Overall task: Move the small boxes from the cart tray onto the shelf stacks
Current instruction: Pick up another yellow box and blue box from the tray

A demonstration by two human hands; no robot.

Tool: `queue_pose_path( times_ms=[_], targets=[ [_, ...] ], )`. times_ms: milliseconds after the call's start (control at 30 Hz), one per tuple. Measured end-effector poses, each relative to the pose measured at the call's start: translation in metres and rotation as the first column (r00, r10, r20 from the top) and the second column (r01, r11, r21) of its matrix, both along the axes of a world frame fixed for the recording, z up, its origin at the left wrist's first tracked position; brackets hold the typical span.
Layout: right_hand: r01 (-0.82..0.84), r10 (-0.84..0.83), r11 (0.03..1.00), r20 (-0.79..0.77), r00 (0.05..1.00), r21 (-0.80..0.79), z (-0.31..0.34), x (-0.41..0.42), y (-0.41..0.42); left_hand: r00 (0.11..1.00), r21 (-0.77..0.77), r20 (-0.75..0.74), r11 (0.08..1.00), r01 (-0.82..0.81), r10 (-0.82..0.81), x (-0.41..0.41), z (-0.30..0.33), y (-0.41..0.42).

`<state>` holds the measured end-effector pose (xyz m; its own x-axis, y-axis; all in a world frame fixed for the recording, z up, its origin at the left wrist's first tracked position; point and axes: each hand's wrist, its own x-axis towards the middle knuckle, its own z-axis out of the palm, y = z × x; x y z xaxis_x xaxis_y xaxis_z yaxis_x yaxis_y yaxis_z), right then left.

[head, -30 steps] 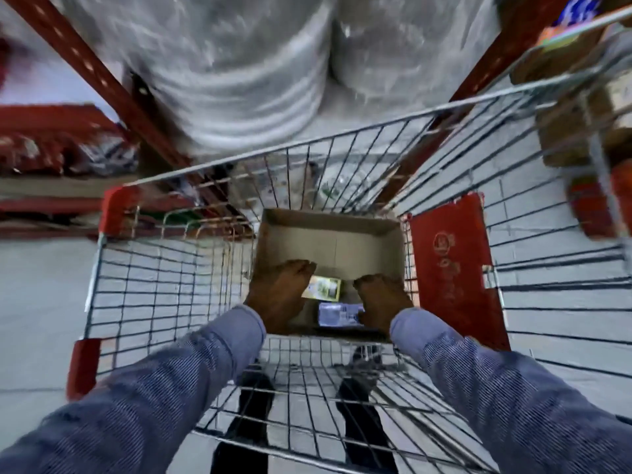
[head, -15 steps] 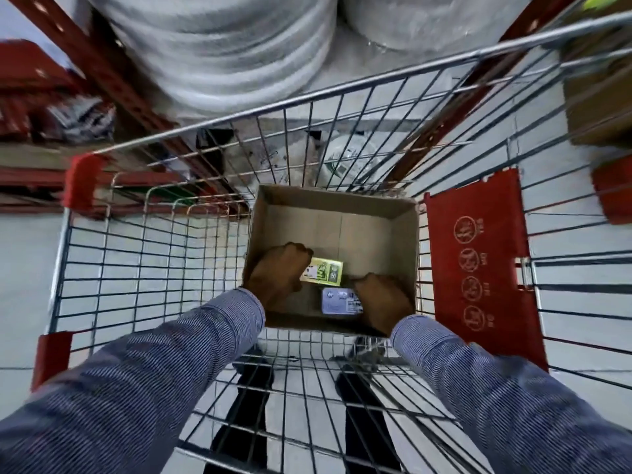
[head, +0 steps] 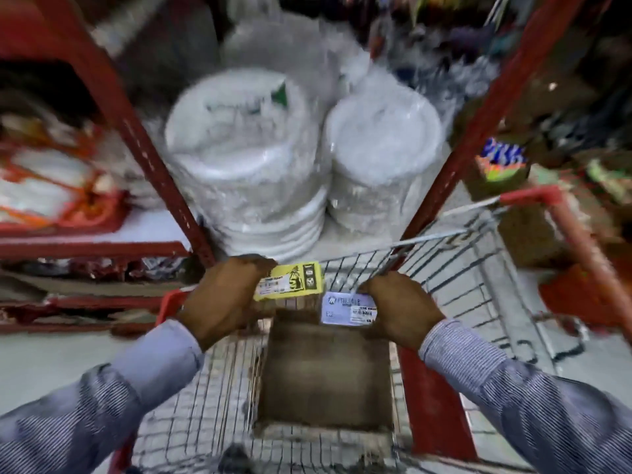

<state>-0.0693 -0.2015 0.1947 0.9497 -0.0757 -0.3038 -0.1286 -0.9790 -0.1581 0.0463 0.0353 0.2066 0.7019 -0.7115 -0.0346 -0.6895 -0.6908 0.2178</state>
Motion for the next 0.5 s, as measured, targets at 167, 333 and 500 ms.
queue_pose_path(
  times_ms=[167, 333, 500],
  targets=[
    [0.012, 0.002, 0.998, 0.219, 0.976, -0.066, 0.138, 0.008, 0.002, 0.981, -0.143, 0.161, 0.986, -0.081, 0.104, 0.007, 0.138, 0.022],
    [-0.014, 0.078, 0.989, 0.44, 0.895, -0.146, 0.257, 0.008, 0.01, 0.932, -0.225, 0.343, 0.973, -0.043, 0.12, 0.008, 0.26, 0.036],
    [0.027, 0.104, 0.978, 0.599, 0.794, -0.206, 0.346, 0.008, 0.009, 0.852, -0.305, 0.486, 0.951, -0.044, 0.195, 0.011, 0.337, 0.044]
  ],
)
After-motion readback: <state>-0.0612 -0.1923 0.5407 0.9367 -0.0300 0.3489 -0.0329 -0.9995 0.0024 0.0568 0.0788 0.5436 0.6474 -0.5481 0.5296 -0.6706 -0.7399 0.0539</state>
